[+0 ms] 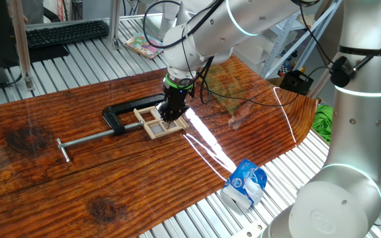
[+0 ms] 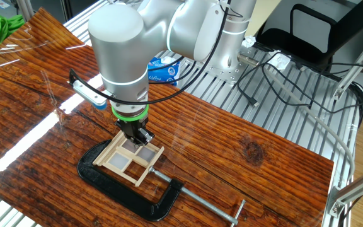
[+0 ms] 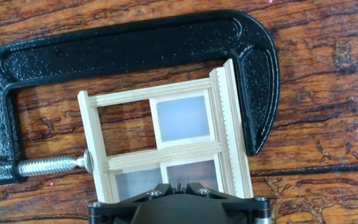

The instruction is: Open a sliding window

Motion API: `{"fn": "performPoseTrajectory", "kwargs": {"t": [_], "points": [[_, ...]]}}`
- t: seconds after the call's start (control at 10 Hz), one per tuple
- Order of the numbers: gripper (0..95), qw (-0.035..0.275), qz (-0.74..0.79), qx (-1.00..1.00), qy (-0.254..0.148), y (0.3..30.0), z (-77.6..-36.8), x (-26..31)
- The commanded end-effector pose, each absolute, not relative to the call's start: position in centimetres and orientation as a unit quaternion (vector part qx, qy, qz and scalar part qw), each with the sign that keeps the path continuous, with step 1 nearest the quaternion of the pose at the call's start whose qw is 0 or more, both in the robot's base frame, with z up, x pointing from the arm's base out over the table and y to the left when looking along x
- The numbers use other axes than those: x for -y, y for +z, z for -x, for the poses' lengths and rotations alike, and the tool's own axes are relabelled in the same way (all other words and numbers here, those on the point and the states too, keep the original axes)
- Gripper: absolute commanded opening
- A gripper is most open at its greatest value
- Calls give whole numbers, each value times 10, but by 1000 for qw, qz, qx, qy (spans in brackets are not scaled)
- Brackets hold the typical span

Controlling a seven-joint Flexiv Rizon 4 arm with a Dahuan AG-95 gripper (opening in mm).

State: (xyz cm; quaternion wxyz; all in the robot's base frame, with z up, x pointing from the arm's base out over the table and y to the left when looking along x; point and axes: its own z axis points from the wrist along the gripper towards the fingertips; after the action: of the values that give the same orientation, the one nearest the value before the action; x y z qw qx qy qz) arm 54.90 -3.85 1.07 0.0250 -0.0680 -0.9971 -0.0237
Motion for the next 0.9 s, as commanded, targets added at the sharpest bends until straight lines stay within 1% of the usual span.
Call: {"fn": "performPoseTrajectory", "kwargs": {"t": [0.1,0.9], "points": [[0,24,71,997,-24,11,-549,38],[0,24,84,996,-26,10,-548,35]]}}
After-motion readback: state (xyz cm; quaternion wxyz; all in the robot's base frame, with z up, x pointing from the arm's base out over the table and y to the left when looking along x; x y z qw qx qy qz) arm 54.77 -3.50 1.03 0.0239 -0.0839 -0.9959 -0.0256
